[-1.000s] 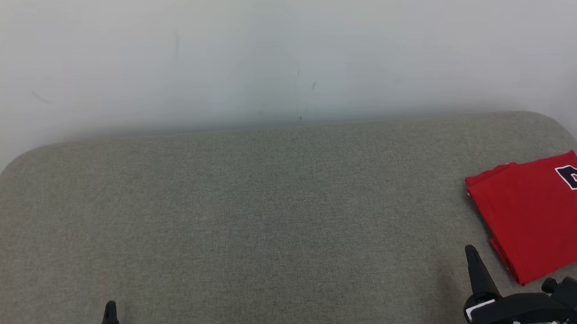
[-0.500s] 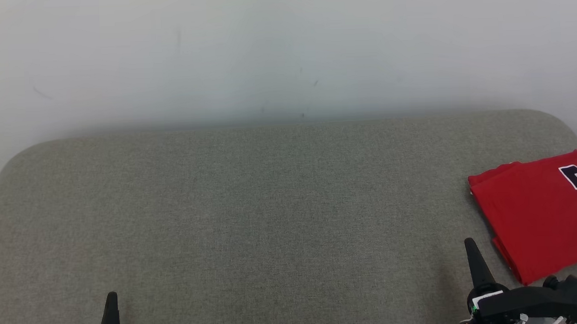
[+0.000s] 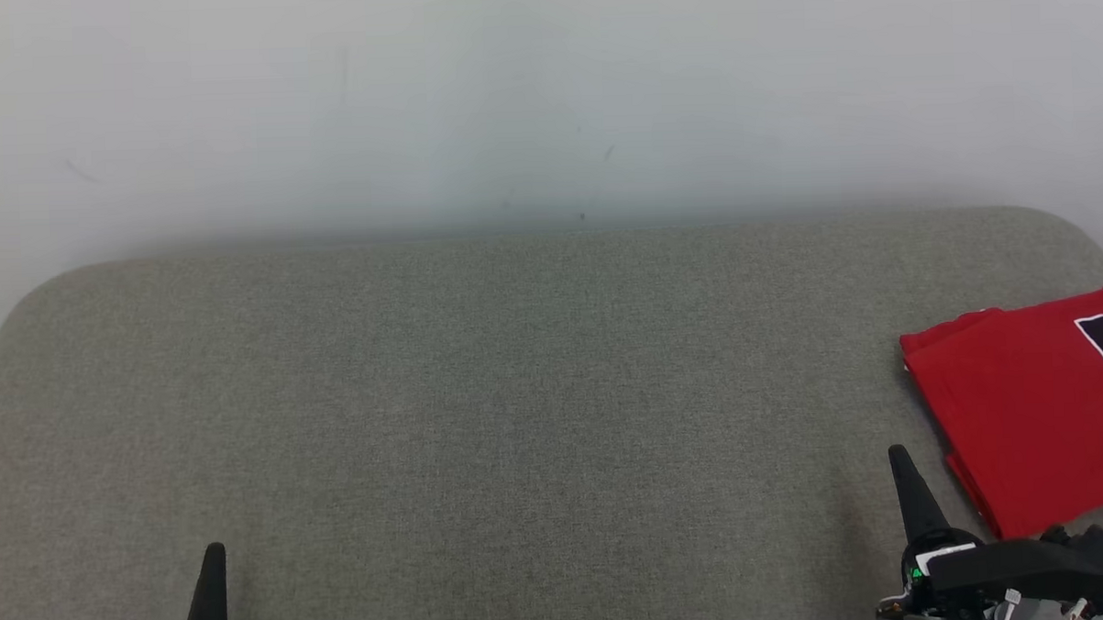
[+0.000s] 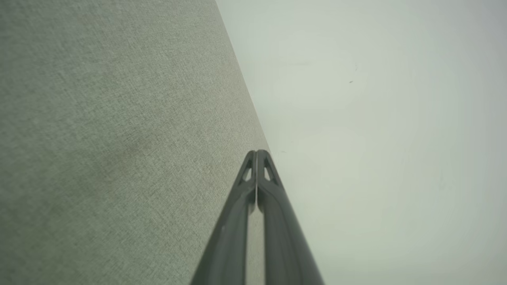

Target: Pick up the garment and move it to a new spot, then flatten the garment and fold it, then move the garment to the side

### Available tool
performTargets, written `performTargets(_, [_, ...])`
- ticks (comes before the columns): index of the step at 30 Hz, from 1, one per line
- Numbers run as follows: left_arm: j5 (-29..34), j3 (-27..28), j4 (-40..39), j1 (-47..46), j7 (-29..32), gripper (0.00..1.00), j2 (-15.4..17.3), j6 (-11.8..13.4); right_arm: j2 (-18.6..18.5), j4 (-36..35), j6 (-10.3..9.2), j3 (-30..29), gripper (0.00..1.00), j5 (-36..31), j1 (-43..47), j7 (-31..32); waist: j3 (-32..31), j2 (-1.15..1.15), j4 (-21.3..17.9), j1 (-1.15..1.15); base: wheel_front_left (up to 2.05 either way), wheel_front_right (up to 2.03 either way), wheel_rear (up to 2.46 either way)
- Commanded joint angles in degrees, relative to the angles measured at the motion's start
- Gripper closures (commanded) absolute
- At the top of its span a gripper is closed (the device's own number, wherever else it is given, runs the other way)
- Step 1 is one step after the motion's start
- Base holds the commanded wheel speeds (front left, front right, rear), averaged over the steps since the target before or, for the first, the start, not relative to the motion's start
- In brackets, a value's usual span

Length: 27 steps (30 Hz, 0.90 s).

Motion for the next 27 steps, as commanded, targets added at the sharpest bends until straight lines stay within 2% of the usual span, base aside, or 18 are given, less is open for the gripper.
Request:
performTargets(1, [-1.3, 0.2, -0.5, -1.6, 0.4, 1.00, 0.1, -0.4, -0.1, -0.2, 0.04, -0.1, 1.00, 1.7, -0.9, 0.3, 0.1, 0.00, 0.0, 0.00, 0.00, 0.00, 0.00])
performTargets(27, [-12.6, 0.9, -0.4, -3.8, 4.1, 1.00, -0.1, -0.4, -0.1, 0.1, 0.06, -0.3, 1.00, 14.1, -2.5, 1.8, 0.9, 0.00, 0.6, -0.01, 0.00, 0.00, 0.00])
